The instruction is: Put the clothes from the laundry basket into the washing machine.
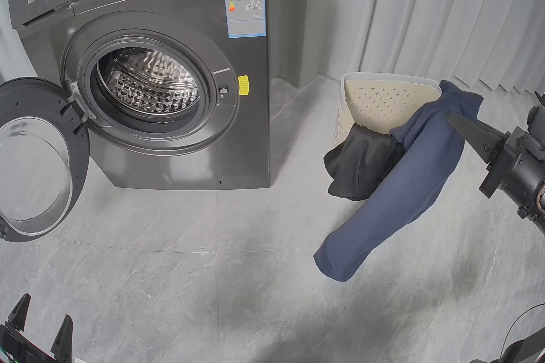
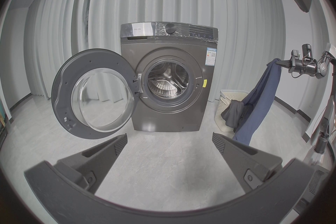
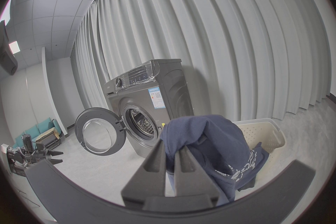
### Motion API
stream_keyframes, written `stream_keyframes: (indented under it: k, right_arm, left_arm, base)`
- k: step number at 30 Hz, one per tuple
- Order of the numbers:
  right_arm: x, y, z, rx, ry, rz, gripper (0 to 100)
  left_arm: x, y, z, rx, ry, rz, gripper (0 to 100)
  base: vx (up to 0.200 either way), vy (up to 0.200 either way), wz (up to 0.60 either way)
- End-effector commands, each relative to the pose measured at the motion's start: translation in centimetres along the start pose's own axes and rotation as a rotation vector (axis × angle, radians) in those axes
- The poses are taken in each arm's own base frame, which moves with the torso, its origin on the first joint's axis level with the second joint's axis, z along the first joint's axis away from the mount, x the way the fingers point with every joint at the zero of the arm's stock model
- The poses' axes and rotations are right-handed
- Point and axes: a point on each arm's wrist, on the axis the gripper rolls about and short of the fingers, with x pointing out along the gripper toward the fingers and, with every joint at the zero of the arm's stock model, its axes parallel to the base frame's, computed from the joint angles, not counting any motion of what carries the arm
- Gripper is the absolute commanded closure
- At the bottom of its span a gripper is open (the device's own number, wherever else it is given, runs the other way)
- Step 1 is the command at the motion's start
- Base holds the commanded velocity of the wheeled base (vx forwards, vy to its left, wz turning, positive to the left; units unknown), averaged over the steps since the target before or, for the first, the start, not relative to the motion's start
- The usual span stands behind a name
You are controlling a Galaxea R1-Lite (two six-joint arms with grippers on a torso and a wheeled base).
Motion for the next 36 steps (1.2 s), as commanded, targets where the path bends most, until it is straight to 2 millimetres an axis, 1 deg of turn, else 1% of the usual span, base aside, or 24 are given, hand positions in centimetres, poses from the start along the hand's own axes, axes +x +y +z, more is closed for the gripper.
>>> stream_keyframes:
  k: [1, 24, 36]
  right_arm:
    - [-0.01, 0.00, -0.05, 0.000, 0.002, 0.001, 100]
    - [-0.06, 0.27, -0.18, 0.003, 0.007, 0.028, 100]
    - [0.11, 0.28, 0.41, 0.006, -0.027, 0.025, 100]
  left_arm:
    - [0.04, 0.02, -0.52, 0.000, 0.006, 0.000, 0]
    - [0.04, 0.02, -0.52, 0.000, 0.006, 0.000, 0]
    - [0.04, 0.02, -0.52, 0.000, 0.006, 0.002, 0]
  base:
    - [0.000, 0.200, 0.00]
    - [0.000, 0.200, 0.00]
    - [0.000, 0.000, 0.00]
